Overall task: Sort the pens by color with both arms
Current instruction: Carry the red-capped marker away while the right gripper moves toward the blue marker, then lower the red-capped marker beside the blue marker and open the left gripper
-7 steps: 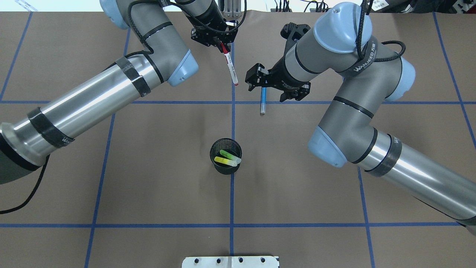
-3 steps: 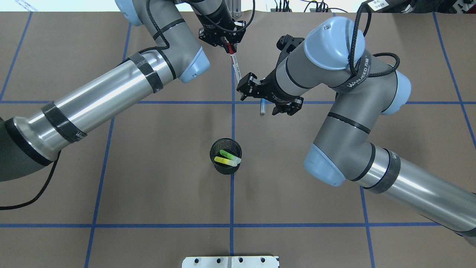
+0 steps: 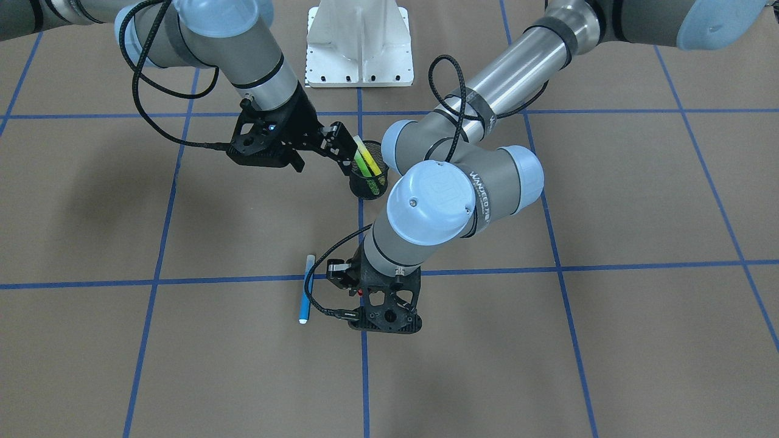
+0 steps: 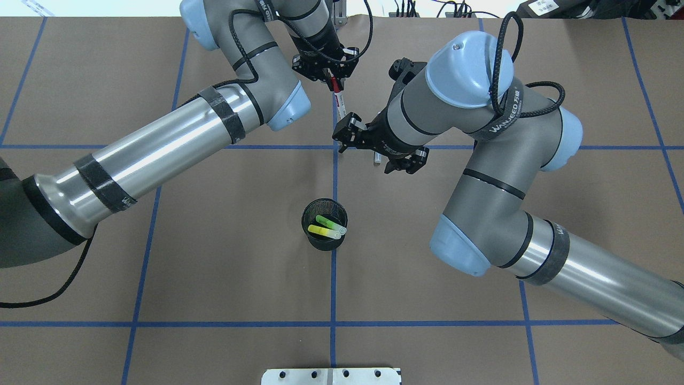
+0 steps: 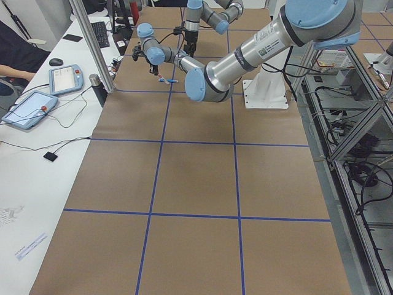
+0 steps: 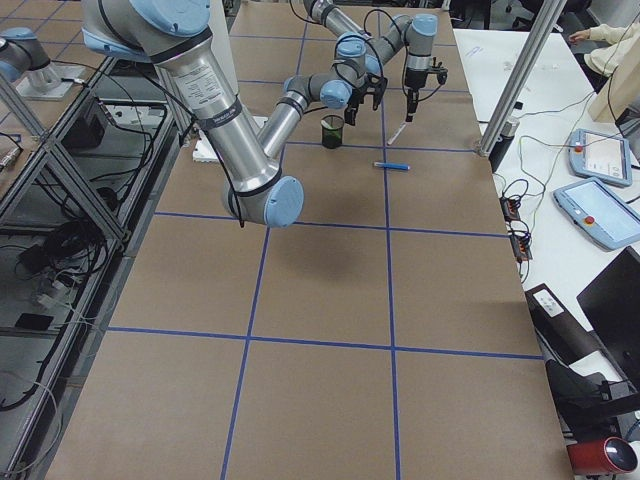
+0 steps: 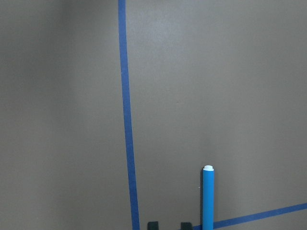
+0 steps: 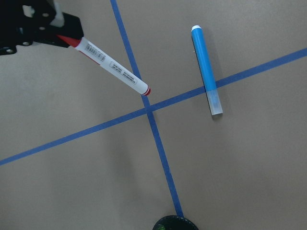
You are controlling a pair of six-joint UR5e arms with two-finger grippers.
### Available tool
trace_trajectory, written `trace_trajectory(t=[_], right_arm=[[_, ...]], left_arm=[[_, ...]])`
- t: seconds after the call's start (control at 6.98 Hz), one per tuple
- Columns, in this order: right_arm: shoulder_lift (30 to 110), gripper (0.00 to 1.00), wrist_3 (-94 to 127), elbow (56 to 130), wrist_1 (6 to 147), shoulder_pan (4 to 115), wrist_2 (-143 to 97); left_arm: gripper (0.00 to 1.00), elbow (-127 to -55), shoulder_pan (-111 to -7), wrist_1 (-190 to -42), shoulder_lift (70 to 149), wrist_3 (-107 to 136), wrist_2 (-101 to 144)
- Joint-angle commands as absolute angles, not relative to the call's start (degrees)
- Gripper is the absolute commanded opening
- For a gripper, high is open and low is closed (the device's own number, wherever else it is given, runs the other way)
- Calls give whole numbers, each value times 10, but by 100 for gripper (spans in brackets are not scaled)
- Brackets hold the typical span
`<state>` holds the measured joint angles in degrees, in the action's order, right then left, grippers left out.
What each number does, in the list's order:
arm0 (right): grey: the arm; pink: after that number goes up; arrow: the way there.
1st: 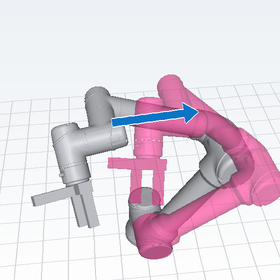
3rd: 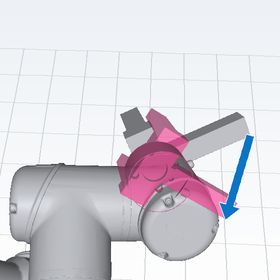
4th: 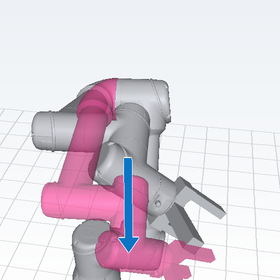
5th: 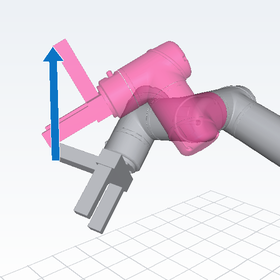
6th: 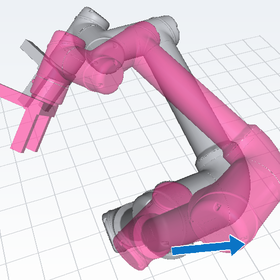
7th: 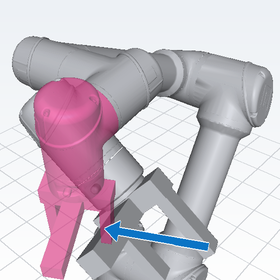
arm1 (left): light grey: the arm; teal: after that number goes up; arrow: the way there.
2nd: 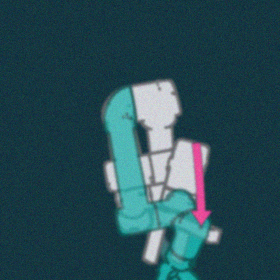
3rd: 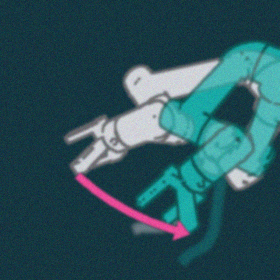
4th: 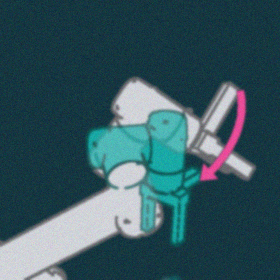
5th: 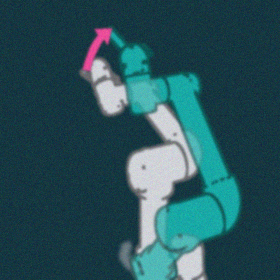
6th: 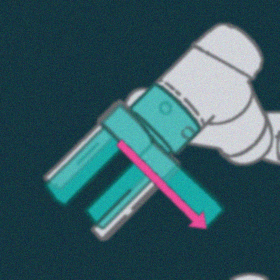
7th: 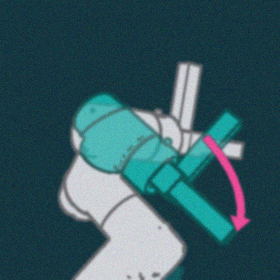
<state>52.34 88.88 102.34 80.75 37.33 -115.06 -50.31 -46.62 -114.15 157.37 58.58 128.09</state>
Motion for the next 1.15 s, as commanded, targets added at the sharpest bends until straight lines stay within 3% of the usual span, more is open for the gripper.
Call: trace_trajectory(t=[0.0,0.29,0.72,1.0], right_arm=[[522,99,889,1022,808,373,-1151],[522,99,889,1024,809,373,-1151],[522,99,889,1025,809,373,-1151],[516,99,889,1024,809,372,-1150]], left_arm=[[15,-504,-454,-1136,1576,584,1283],[19,-504,-453,-1126,1576,583,1283],[56,-506,-447,-1126,1576,580,1283],[65,-525,-450,-1127,1572,579,1284]])
